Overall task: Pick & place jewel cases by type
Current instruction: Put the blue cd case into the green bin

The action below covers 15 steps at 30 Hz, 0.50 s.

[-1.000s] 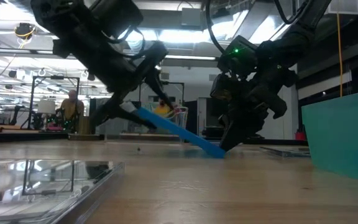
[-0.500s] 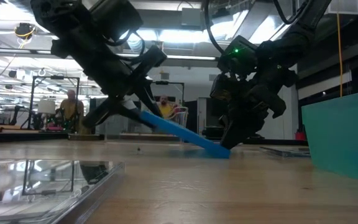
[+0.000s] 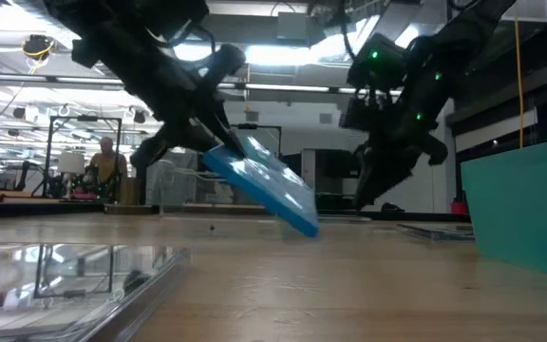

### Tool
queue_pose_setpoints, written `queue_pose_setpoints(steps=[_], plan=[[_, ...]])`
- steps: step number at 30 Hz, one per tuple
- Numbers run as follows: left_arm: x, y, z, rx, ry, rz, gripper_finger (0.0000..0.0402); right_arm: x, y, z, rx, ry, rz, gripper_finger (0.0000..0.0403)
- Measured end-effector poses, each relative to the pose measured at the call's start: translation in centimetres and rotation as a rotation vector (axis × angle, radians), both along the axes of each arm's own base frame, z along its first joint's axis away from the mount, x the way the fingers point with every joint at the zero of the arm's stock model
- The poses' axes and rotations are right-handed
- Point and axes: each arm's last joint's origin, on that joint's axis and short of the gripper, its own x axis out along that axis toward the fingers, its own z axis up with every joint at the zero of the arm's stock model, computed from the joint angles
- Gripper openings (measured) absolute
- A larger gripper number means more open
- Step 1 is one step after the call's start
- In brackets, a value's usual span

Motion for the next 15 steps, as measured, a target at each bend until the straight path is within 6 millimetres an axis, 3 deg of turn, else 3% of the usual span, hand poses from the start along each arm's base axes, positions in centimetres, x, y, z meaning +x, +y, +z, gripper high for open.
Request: queue_pose_setpoints(steps=[8, 15], plan=[[-1.6, 0.5, 2.8, 0.137, -0.025, -0.009, 0.0036, -1.7, -1.6, 4.5, 0.015, -0.149, -0.159, 0.0010], [-2.8, 0.7, 5.8, 0.256, -0.112, -0.040, 0.0036, -3.5, -1.7, 8.0, 0.036, -0.271, -0.271, 0.0011]])
